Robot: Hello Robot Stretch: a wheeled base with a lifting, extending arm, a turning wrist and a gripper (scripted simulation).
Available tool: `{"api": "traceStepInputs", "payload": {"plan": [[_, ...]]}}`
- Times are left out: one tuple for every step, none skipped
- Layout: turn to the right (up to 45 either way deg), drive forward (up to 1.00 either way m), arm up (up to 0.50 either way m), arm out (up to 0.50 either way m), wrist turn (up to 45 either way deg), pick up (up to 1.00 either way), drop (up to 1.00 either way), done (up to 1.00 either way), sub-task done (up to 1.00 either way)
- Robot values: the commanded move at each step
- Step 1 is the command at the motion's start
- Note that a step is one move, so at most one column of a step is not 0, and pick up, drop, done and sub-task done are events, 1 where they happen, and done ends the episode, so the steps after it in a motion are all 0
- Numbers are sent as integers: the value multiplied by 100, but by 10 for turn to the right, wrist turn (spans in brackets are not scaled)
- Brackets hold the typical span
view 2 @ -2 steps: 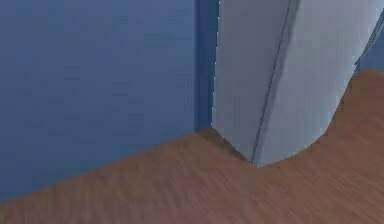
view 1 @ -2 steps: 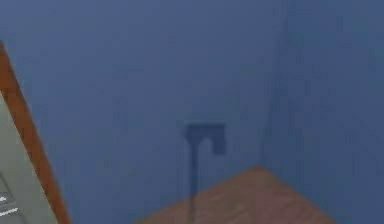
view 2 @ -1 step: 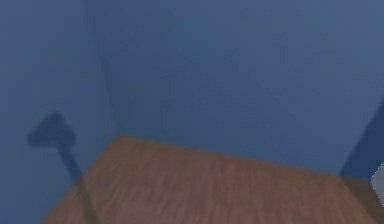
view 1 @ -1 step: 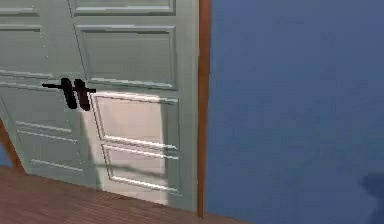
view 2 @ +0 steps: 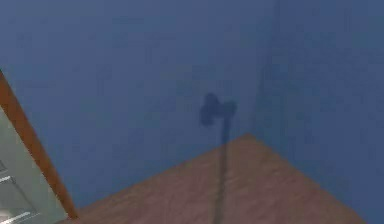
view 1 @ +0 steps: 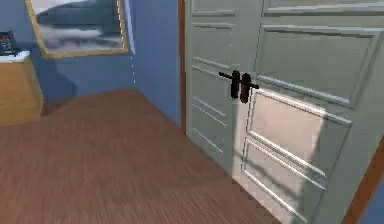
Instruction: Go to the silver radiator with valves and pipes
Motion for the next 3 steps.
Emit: {"api": "traceStepInputs", "payload": {"plan": [[-450,0,0,0,0,0,0,0,0],[-450,0,0,0,0,0,0,0,0],[0,100,0,0,0,0,0,0,0]]}}
